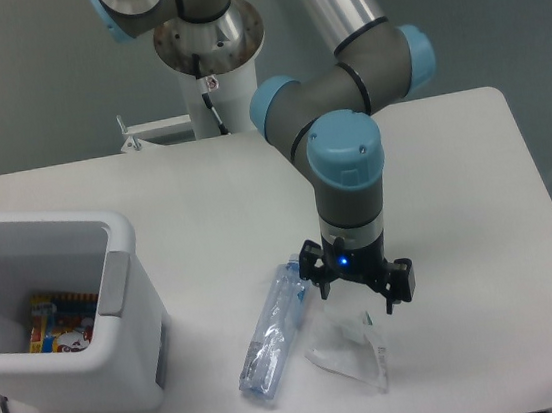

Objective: Place the trash in the trash can
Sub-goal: 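Lower the gripper over the clear plastic bag beside the bottle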

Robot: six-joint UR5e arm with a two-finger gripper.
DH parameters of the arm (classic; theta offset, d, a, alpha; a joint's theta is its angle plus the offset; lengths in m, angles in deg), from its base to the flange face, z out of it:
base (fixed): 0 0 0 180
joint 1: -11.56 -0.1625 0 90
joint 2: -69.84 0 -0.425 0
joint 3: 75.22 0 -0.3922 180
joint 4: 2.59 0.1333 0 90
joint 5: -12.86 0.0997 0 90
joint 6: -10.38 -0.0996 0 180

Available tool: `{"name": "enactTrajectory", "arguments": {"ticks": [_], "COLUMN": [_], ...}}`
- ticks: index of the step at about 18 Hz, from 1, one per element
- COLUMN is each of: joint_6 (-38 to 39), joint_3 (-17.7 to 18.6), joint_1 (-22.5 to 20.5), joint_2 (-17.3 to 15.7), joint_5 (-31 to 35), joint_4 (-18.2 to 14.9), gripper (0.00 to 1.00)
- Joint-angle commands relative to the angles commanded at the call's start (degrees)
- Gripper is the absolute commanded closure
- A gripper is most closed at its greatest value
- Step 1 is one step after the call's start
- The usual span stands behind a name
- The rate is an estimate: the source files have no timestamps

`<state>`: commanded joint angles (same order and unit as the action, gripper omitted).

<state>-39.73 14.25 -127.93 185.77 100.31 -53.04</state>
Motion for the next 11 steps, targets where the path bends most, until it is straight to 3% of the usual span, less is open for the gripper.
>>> {"name": "enactTrajectory", "arguments": {"ticks": [4,11], "joint_6": [9.9,11.6], "joint_3": [0.2,4.1], "joint_1": [1.3,1.8], "joint_2": [0.7,1.1], "joint_5": [-0.2,0.1], "joint_4": [0.1,0.4], "gripper": [0.00,0.00]}}
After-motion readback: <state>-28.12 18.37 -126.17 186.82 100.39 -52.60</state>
